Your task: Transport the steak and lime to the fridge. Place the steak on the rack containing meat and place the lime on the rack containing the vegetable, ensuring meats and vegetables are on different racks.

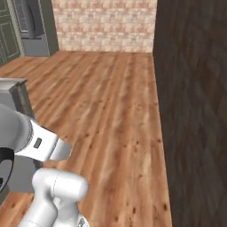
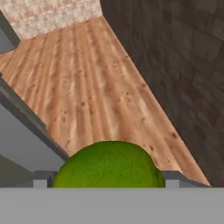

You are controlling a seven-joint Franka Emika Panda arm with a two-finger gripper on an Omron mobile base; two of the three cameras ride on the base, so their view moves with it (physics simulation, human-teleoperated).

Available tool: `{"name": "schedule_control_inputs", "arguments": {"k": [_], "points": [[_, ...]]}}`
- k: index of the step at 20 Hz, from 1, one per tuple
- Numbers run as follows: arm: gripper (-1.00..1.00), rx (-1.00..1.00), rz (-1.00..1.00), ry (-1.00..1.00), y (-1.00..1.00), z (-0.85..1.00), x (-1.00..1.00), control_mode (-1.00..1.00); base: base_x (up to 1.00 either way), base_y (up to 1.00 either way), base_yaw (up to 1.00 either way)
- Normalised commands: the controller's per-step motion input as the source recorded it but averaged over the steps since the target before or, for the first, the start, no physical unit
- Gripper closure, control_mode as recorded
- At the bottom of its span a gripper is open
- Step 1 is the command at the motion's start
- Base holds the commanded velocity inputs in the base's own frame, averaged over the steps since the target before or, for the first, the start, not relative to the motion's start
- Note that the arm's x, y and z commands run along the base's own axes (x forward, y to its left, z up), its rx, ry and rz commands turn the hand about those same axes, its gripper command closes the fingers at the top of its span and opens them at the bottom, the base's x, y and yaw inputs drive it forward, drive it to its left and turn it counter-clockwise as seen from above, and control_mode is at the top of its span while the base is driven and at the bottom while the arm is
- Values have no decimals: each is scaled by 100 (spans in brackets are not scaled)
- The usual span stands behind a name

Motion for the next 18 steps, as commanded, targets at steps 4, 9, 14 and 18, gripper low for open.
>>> {"name": "schedule_control_inputs", "arguments": {"k": [4,9,14,18], "points": [[100,0,0,0,0,0,0,100,100,-42,6],[100,0,0,0,0,0,0,100,100,0,0],[100,0,0,0,0,0,0,100,100,3,-1],[100,0,0,0,0,0,0,100,100,27,-6]]}}
